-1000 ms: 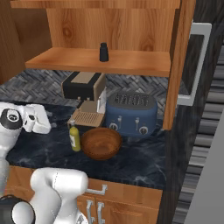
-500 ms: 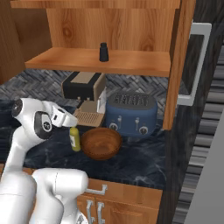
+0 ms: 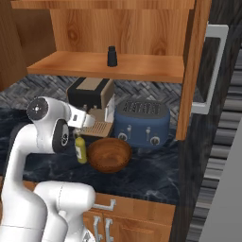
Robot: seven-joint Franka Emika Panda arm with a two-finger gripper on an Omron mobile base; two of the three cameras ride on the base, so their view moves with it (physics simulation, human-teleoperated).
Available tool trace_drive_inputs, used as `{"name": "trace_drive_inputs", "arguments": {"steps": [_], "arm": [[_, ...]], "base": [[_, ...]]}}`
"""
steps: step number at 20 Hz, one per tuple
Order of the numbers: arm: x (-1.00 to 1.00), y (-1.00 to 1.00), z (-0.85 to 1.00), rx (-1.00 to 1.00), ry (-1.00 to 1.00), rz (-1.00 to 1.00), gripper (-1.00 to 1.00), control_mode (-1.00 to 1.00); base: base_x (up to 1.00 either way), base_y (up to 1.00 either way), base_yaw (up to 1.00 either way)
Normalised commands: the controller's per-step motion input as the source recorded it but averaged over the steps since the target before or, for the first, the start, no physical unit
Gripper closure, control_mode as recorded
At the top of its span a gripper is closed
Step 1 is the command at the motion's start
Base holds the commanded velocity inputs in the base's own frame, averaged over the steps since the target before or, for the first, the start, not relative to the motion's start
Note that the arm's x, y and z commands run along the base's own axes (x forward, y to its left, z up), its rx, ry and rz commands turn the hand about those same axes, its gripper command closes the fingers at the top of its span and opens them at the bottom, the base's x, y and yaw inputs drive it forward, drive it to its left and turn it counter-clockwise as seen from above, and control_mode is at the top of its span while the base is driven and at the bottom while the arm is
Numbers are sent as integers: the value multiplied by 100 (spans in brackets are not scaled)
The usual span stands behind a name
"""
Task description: Retrieve the bottle and the shaker from the cabinet and place them next to the mixing bowl on the counter. Then add garlic from the fridge to the mixing bowl.
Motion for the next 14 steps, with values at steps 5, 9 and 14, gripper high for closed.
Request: {"name": "trace_drive_inputs", "arguments": {"steps": [5, 9, 14], "arm": [[-51, 0, 72, 1, 1, 20, -100, -100], [-36, 0, 56, 1, -3, 11, -100, -100], [-44, 0, 75, 0, -9, 2, -100, -100]], "base": [[0, 0, 0], [0, 0, 0], [0, 0, 0]]}}
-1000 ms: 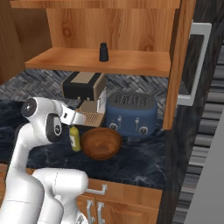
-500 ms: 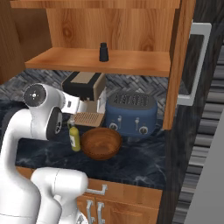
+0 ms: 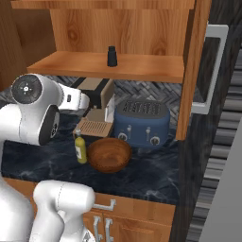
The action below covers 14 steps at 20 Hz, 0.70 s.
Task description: Retrieve the bottle and the shaker from the cabinet and place them next to the mixing bowl on the counter. Then add garlic from the fridge to the mixing bowl.
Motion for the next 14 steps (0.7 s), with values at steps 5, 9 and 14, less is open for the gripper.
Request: {"name": "trace_drive_inputs", "arguments": {"steps": [5, 9, 14], "arm": [[-29, -10, 75, 0, -4, 0, -100, -100], [2, -25, 54, 0, 0, -7, -100, -100], [31, -29, 26, 0, 1, -10, -100, -100]], "base": [[0, 0, 0], [0, 0, 0], [0, 0, 0]]}}
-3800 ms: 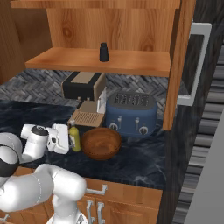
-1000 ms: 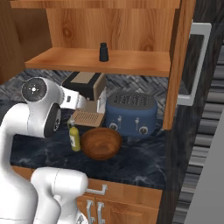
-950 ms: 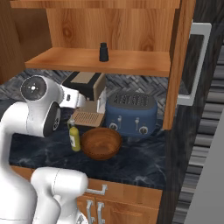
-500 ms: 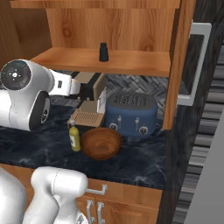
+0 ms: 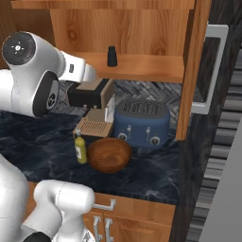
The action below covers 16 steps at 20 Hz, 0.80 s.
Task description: Retrieve the bottle and the shaker from the cabinet and place them next to the mixing bowl on the counter. Then add garlic from the fridge to the mixing bowl.
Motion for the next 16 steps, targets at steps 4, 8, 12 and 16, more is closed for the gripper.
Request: {"name": "trace_drive_inputs", "arguments": {"steps": [4, 8, 12, 16], "arm": [[49, -3, -1, 0, 0, -2, -100, -100], [53, 0, 0, 0, 3, 0, -100, -100], [58, -3, 0, 0, 6, 0, -100, -100], [60, -25, -2, 0, 11, -1, -100, -100]], "base": [[0, 0, 0], [0, 0, 0], [0, 0, 0], [0, 0, 0]]}}
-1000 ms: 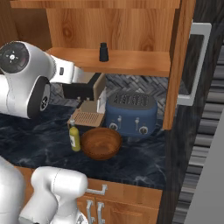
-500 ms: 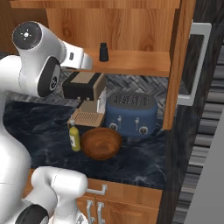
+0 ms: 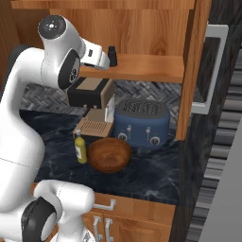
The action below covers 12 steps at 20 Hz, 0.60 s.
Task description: Retrieve the bottle and the shaker from the cabinet and place them next to the mixing bowl on the counter. Then add garlic from the fridge to the mixing bowl.
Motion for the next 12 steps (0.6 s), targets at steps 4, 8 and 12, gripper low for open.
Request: {"name": "trace_drive_inputs", "arguments": {"steps": [4, 8, 12], "arm": [[55, -27, -10, 0, 12, -5, -100, -100], [36, -13, -19, -5, 5, -2, -100, -100], [1, 8, -18, -18, -10, 0, -100, -100]], "base": [[0, 0, 0], [0, 0, 0], [0, 0, 0]]}}
